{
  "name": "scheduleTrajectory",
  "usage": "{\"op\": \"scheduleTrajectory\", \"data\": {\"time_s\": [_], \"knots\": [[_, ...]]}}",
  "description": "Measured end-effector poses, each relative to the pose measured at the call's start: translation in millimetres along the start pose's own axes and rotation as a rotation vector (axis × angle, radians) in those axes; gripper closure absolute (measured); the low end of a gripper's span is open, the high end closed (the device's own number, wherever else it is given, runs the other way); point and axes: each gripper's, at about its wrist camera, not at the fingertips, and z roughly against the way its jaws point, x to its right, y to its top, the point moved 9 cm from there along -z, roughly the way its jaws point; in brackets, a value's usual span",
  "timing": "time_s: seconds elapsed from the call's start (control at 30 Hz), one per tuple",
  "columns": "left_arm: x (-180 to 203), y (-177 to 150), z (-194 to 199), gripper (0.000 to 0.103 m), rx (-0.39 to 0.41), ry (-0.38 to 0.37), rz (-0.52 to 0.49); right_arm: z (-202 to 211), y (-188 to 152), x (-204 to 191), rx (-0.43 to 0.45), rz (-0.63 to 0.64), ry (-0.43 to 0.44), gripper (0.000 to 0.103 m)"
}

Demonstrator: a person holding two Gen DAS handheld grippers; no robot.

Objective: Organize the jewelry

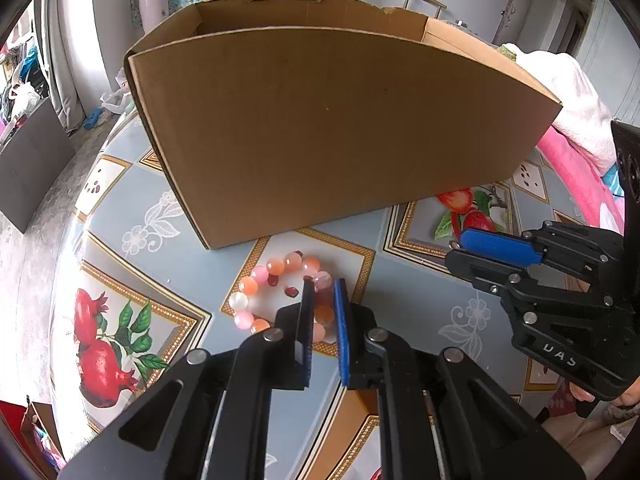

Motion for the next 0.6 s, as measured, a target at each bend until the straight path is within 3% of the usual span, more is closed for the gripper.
{"op": "scheduleTrajectory", "data": {"time_s": [0.1, 0.47, 0.6], "knots": [[-0.1, 0.1, -0.1, 0.094, 0.000, 0.000, 0.000, 1.8, -1.9, 0.5, 0.001, -0.007, -0.005, 0.075], [-0.5, -0.1, 0.3, 0.094, 0.002, -0.005, 0.006, -10.1, -1.7, -2.0, 0.003, 0.034, -0.043, 0.074], [-0.8, 0.1, 0.5, 0.094, 0.004, -0.007, 0.008, -8.0, -1.9, 0.9, 0.010, 0.024, -0.045, 0.085]]}}
